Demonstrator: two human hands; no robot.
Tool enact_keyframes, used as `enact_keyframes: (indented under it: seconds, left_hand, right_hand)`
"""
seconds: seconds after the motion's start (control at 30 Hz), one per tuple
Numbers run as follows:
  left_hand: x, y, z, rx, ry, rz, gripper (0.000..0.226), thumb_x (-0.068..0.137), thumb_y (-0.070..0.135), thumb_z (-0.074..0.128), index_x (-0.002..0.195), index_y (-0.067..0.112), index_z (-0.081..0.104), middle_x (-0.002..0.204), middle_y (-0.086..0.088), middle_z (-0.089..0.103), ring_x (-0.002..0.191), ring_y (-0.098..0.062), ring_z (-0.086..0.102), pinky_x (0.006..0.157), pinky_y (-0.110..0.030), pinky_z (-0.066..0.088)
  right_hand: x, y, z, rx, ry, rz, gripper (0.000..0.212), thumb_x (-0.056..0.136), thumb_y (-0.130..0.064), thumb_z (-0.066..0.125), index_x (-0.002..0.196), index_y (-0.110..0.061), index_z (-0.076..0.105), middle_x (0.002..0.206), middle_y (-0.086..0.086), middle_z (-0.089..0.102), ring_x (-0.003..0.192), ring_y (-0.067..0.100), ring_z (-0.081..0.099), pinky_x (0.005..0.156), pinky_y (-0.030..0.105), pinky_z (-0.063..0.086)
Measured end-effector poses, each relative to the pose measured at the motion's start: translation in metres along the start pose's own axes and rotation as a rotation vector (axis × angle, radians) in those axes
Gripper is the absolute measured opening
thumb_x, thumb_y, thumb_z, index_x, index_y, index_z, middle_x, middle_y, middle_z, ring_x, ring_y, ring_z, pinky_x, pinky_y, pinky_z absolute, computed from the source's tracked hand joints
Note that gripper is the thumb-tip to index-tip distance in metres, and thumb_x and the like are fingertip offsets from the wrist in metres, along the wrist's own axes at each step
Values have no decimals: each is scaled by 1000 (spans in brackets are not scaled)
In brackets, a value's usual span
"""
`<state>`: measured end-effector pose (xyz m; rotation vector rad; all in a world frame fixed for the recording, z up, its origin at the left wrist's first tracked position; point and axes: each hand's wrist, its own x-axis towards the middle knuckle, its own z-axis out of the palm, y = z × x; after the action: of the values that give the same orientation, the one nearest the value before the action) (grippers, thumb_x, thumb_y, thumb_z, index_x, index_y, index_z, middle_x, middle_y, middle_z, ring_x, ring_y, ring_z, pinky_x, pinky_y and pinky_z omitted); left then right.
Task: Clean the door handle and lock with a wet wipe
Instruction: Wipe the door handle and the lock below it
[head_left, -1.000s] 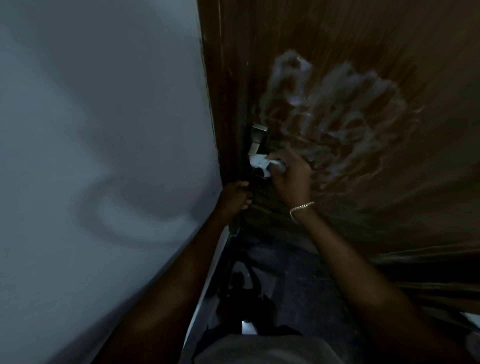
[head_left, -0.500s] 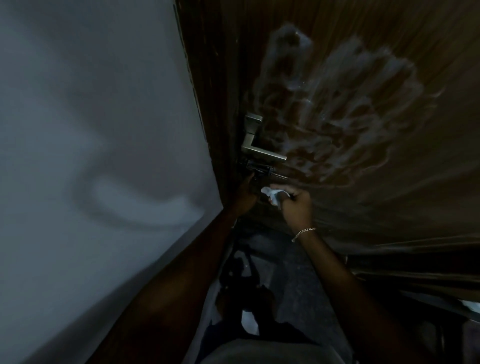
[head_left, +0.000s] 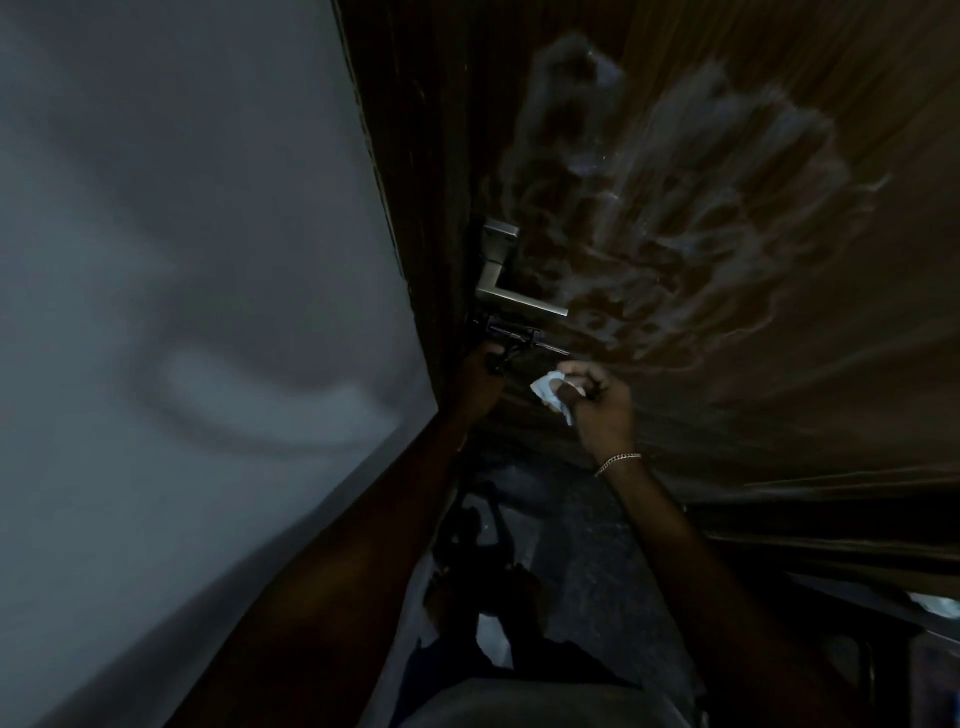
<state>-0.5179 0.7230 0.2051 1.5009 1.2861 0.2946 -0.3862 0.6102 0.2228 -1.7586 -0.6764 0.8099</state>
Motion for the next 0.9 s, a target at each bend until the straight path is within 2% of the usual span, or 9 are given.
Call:
enact_keyframes:
  seconds: [0.13, 0.2, 0.3, 0.4, 0.53, 0.63, 0.7, 0.77, 0.9]
  left_hand:
    - [1, -7, -12, -61, 13, 7, 24, 95, -3, 55, 117, -6, 64, 122, -27, 64, 110, -36, 62, 102, -42, 47]
    - [2, -8, -18, -105, 1, -19, 28, 94, -6, 53, 119, -5, 64, 121, -26, 65, 113, -38, 63, 102, -46, 50]
    - [5, -15, -22, -193, -8, -78, 31, 92, -6, 56, 120, 2, 67, 122, -19, 68, 115, -33, 65, 97, -43, 56]
    - [14, -25, -22, -180, 49, -129, 30, 90, -3, 59, 116, 4, 71, 116, -17, 71, 96, -24, 66, 76, -27, 57]
    - [21, -33, -18, -260, -1, -188, 16, 95, 1, 58, 107, 0, 70, 102, -14, 68, 81, -17, 63, 95, -44, 54]
    - [26, -35, -20, -223, -16, -182, 24, 94, 0, 57, 115, 0, 70, 96, -5, 69, 86, -18, 65, 94, -41, 55]
    - [27, -34, -19, -249, -23, -198, 24, 92, -2, 61, 115, -1, 69, 108, -15, 71, 97, -27, 67, 96, -41, 57]
    - [28, -32, -18, -246, -28, -197, 23, 92, -2, 64, 114, -3, 69, 117, -21, 69, 101, -31, 66, 98, -44, 55]
    - [27, -35, -19, -310, -44, -207, 15, 93, 1, 63, 105, 3, 72, 103, -13, 74, 91, -24, 68, 85, -35, 58]
  right_hand:
    - [6, -2, 8, -12, 11, 50, 25, 84, 3, 74, 108, -3, 72, 90, 14, 73, 74, 32, 70, 64, 14, 54]
    - [11, -5, 12, -32, 13, 10, 15, 84, -1, 76, 98, -6, 77, 88, 14, 76, 75, 27, 71, 62, 17, 54]
    - [25, -8, 20, -215, -29, -173, 12, 87, -9, 75, 99, -6, 78, 94, 4, 77, 85, 8, 71, 82, 27, 57]
    - [35, -6, 35, -509, -16, -302, 11, 94, -13, 68, 95, -5, 75, 91, 13, 75, 80, 22, 69, 78, 35, 57]
    - [36, 1, 62, -789, -28, -477, 19, 82, 8, 66, 98, 0, 72, 109, 24, 68, 82, 39, 70, 74, 39, 58]
    - [28, 7, 73, -825, -110, -438, 31, 84, 1, 66, 115, -1, 69, 136, 23, 55, 99, 37, 68, 88, 38, 57]
    - [22, 13, 70, -817, -172, -446, 37, 82, -3, 68, 119, -2, 66, 133, 22, 55, 104, 38, 65, 90, 40, 56]
    - [21, 12, 63, -810, -169, -454, 26, 78, 1, 72, 105, -1, 71, 120, 21, 62, 94, 38, 68, 83, 36, 56]
    - [32, 1, 72, -832, -103, -407, 23, 80, 0, 74, 103, 0, 72, 123, 23, 62, 94, 37, 68, 82, 37, 57]
